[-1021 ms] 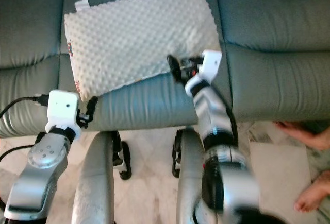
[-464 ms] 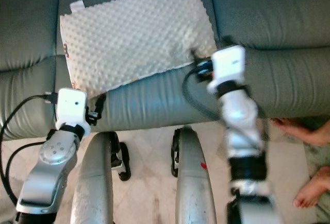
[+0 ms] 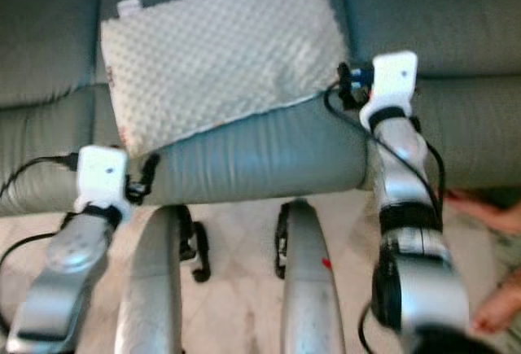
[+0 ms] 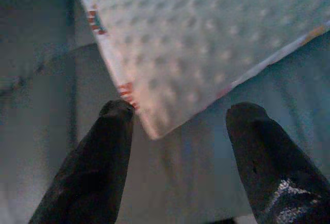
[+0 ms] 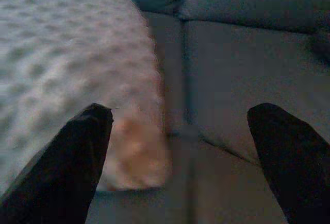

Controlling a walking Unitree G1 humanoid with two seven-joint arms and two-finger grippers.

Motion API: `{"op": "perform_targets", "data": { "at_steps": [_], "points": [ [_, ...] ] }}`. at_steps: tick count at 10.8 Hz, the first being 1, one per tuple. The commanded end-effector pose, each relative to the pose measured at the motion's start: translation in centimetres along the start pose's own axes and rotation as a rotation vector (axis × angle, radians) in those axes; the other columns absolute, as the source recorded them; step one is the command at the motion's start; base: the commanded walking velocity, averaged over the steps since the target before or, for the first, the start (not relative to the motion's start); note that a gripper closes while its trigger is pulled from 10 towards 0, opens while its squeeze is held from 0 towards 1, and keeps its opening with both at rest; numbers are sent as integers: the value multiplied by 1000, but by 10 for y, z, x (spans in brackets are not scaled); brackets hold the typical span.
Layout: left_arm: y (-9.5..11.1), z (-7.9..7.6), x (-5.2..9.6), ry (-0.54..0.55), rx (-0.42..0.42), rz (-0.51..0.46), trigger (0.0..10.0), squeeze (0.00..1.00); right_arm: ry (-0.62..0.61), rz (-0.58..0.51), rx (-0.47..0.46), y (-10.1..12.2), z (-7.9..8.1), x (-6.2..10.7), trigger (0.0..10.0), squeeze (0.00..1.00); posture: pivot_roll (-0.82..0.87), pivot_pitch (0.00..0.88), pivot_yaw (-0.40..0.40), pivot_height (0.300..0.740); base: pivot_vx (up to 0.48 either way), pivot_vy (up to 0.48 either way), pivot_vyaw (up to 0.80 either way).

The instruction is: Move the pillow to the sofa

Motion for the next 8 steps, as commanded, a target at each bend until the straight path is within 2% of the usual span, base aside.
{"op": "perform_targets", "data": {
  "at_steps": [1, 3, 5, 7, 8],
  "points": [
    [-8, 3, 8, -8, -16, 40, 10000, 0, 26, 40, 5, -14, 7, 1, 10000, 0, 151, 577, 100, 633, 0, 0, 0],
    [-4, 12, 15, -10, -38, 39, 10000, 0, 52, 48, 7, -10, 20, -9, 10000, 0, 197, 596, 123, 633, 0, 0, 0],
    [-4, 13, 18, -21, -47, 51, 10000, 0, 46, 102, -27, -20, 27, -11, 10000, 0, 214, 606, 132, 633, 0, 0, 0],
    [-4, 11, 20, -30, -47, 61, 10000, 0, 13, 202, -87, -46, 33, -2, 10000, 0, 218, 604, 131, 633, 0, 0, 0],
    [-6, 11, 19, -34, -46, 68, 10000, 0, 20, 253, -170, -62, 42, 5, 10000, 0, 213, 601, 129, 633, 0, 0, 0]
  ]
}}
Point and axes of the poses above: a point about 5 cm out from each wrist's last joint towards the gripper, its own x axis pointing back from the gripper into the wrist, its own y axis along the axis of the wrist's last joint, z = x × y, the point moved 6 cm from there along -x, pointing out of the wrist towards the gripper, and after that the axes turned 1 degree about -x, right-handed, at the moved point
